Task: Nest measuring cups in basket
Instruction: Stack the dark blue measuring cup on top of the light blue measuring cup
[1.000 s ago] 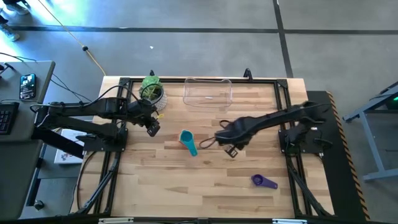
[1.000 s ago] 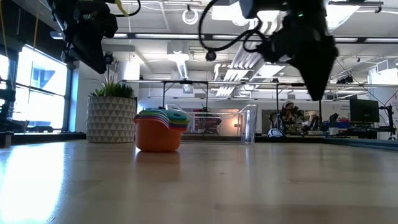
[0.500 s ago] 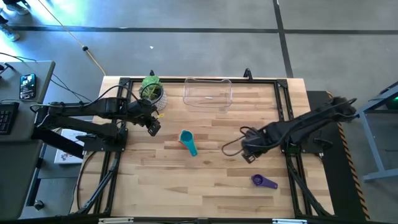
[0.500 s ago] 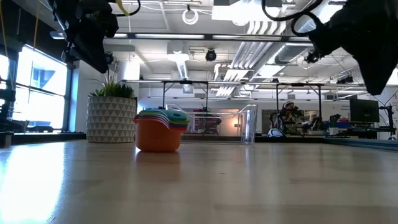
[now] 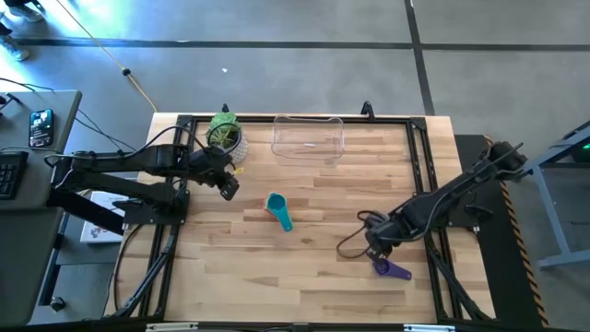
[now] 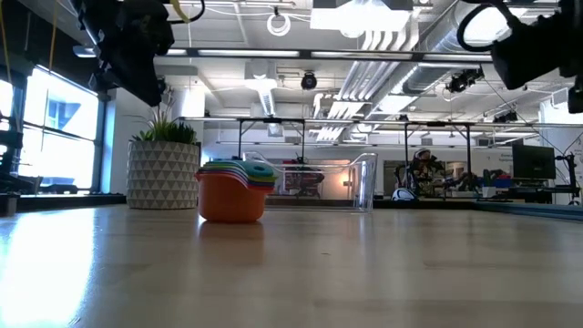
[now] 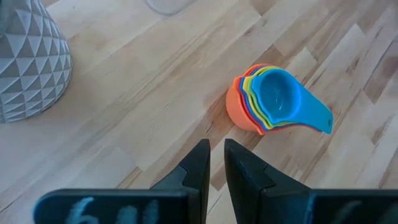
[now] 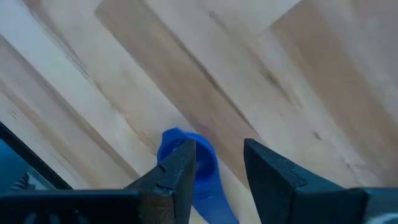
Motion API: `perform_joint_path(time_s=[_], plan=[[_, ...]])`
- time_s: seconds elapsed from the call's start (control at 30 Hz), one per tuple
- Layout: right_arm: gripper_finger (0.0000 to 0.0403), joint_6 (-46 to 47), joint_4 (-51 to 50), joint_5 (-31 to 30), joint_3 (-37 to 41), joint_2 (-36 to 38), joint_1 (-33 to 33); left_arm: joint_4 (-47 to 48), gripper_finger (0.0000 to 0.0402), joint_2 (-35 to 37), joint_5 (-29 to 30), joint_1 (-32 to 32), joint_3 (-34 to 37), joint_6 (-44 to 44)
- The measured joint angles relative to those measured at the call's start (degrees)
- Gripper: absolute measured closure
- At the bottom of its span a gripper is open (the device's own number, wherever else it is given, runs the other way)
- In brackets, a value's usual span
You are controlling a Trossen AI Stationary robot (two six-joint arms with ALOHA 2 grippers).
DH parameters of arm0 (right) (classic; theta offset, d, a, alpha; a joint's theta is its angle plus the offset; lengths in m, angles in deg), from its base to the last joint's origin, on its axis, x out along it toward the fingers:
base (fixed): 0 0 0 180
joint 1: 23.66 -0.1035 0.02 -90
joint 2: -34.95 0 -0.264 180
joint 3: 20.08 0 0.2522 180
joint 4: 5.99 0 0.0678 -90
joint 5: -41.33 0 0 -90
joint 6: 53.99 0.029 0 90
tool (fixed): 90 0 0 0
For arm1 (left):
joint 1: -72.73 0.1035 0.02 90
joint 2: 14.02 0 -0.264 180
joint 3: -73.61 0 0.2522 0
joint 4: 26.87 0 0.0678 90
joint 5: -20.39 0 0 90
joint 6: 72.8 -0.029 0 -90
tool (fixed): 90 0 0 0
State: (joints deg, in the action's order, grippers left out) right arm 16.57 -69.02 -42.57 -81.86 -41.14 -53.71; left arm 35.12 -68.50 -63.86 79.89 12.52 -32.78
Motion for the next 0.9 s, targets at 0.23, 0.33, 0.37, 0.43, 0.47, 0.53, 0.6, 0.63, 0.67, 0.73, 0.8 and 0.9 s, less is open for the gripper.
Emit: perform_joint_path(time_s=[0.23,0.33,0.37,0.43,0.47,0.53,0.6,0.63,0.67,0.73,0.8,0.9], plan=[[0.0274,-1.19,3.20,-0.05,1.30,-3.50,-4.26,-2.64,0.0364,-0.15,0.84,0.02,-0.01,0.35],[0.0274,-3.13,5.53,0.03,1.30,-5.95,-5.66,-2.97,0.0364,-0.31,0.86,0.04,-0.02,0.34],[0.0274,-3.38,5.91,0.19,1.30,-6.73,-5.96,-3.15,0.0364,-0.28,0.86,0.04,-0.02,0.34],[0.0274,-3.47,6.02,0.31,1.30,-8.63,-6.60,-3.12,0.0364,-0.31,0.86,0.04,-0.02,0.35],[0.0274,-3.47,5.73,0.49,1.30,-9.34,-6.85,-3.14,0.0364,-0.28,0.86,0.04,-0.02,0.38],[0.0274,-3.47,5.90,0.63,1.30,-10.72,-7.24,-3.15,0.0364,-0.31,0.86,0.04,-0.02,0.45],[0.0274,-3.47,5.77,0.64,1.30,-11.86,-7.59,-3.15,0.0364,-0.28,0.88,0.04,-0.02,0.45],[0.0274,-3.49,5.88,0.78,1.30,-12.37,-7.62,-3.15,0.0364,-0.28,0.88,0.04,-0.02,0.45],[0.0274,-3.49,5.91,1.00,1.30,-12.96,-7.62,-3.17,0.0364,-0.28,0.88,0.04,-0.02,0.45],[0.0274,-3.46,5.88,1.11,1.30,-13.92,-7.62,-3.15,0.0364,-0.28,0.88,0.04,-0.02,0.45],[0.0280,-3.02,5.94,1.27,1.30,-14.70,-7.62,-3.17,0.0364,-0.28,0.89,0.04,-0.02,0.45],[0.0310,-2.06,6.68,1.89,1.30,-15.13,-7.61,-3.17,0.0364,-0.28,0.90,0.04,-0.02,0.47]])
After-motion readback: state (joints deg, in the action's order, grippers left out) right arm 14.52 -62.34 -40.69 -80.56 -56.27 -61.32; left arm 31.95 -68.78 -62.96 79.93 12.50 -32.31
